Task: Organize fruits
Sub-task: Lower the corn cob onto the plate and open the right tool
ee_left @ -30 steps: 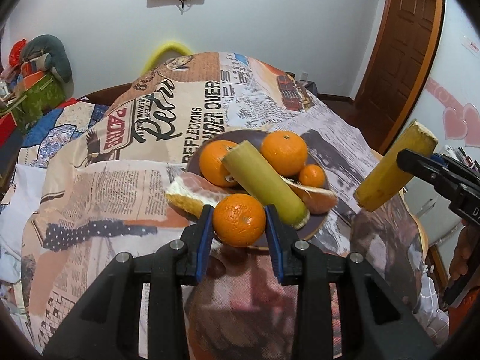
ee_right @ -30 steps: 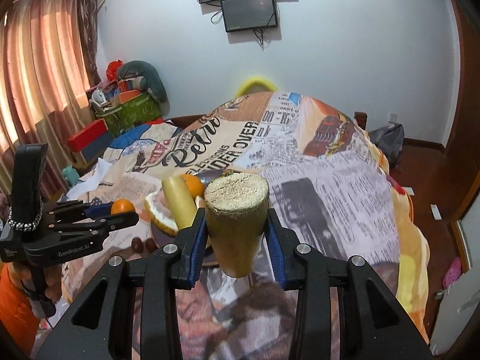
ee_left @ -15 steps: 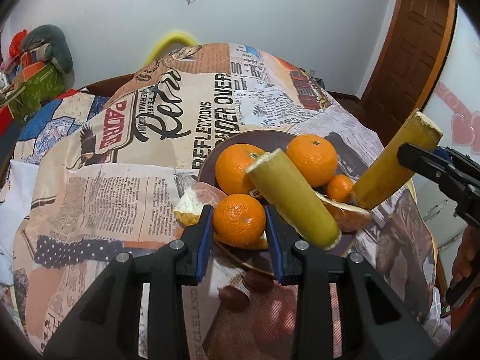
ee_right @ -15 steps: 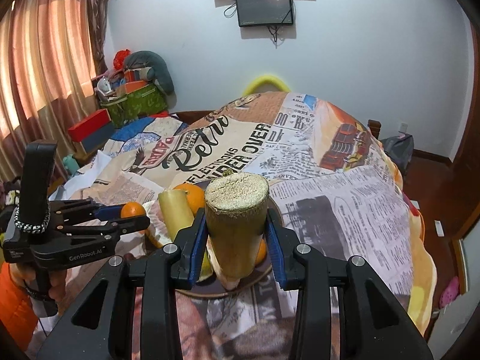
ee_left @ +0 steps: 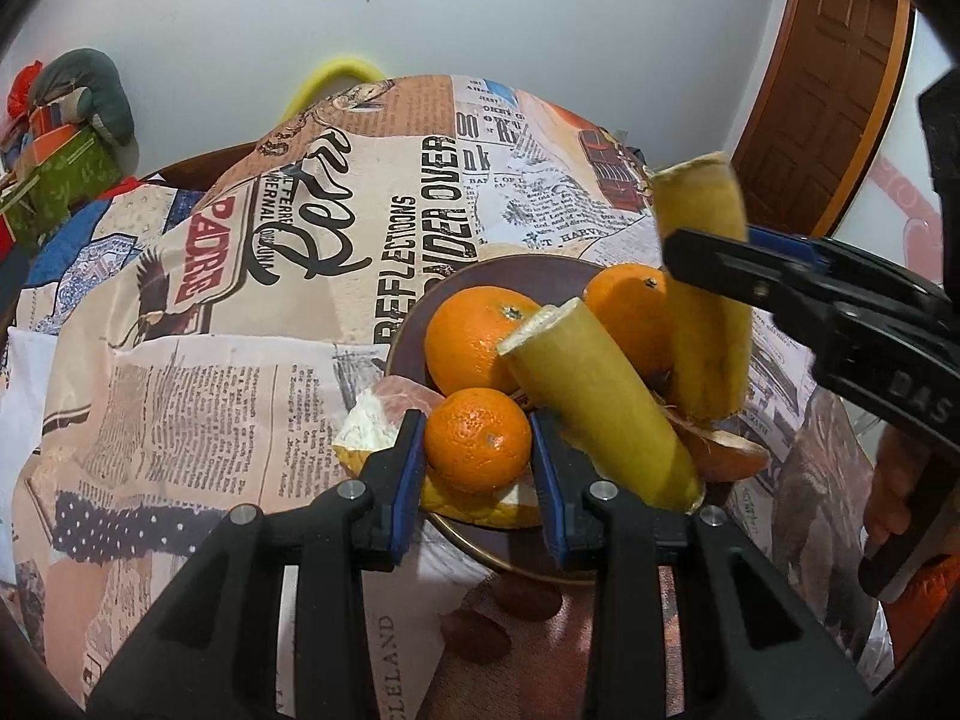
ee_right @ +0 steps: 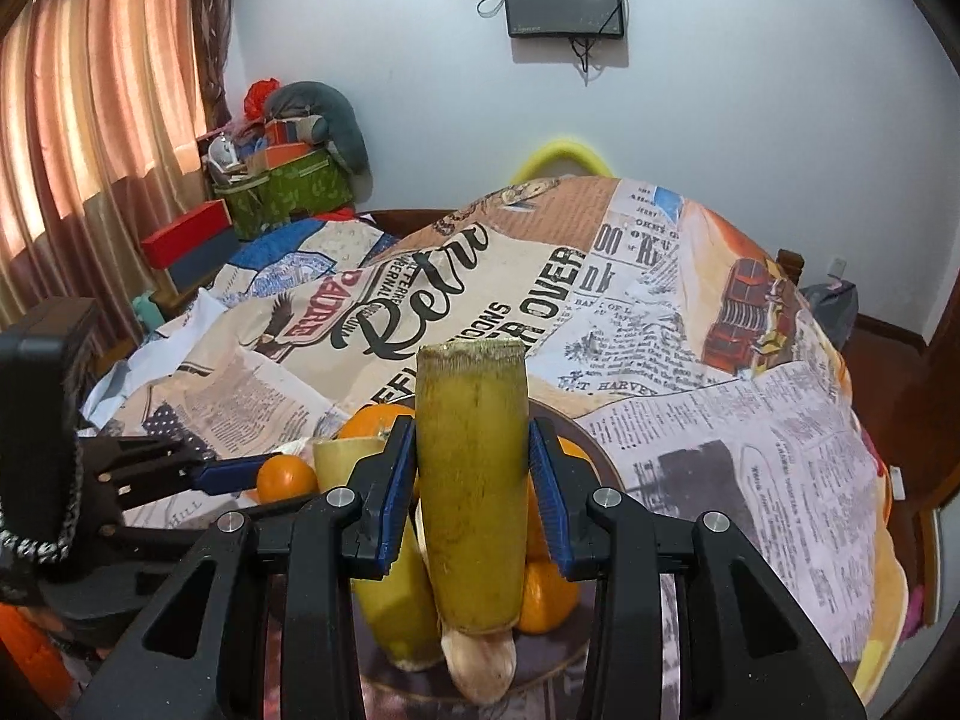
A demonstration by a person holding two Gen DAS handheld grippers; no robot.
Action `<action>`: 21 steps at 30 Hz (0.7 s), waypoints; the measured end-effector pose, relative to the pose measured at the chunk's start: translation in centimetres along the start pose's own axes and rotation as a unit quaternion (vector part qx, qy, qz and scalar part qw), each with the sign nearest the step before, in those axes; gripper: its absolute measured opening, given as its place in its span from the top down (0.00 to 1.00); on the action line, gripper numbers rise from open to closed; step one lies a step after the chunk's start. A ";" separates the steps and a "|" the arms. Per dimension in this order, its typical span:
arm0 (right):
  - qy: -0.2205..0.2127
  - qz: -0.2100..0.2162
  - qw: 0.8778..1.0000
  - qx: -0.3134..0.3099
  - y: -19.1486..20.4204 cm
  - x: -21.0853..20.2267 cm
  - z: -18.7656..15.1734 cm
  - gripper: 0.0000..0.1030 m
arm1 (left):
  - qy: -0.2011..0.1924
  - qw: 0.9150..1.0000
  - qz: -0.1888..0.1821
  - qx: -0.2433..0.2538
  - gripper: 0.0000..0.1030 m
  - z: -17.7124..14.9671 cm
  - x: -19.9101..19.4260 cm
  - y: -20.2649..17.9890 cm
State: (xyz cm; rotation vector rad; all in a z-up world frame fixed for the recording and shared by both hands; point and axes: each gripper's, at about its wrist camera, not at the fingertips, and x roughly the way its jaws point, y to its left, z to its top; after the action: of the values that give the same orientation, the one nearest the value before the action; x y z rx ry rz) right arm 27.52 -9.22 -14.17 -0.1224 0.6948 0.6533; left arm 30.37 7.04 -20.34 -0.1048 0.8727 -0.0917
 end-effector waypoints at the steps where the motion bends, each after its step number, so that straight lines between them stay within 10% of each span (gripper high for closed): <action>1: 0.002 0.001 1.000 0.001 -0.1 0.2 0.1 0.67 | 0.001 1.000 0.000 0.001 0.67 0.1 0.0 0.0; 21: 0.018 0.002 1.000 0.012 -0.6 -1.2 -0.8 0.66 | -0.005 1.000 0.001 -0.008 0.52 -0.2 -2.3 -0.1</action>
State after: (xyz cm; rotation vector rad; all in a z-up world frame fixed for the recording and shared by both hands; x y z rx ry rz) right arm 26.79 -10.59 -14.05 -0.1101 0.7369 0.6486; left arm 28.75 7.26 -18.66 -0.1184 0.8629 -0.0826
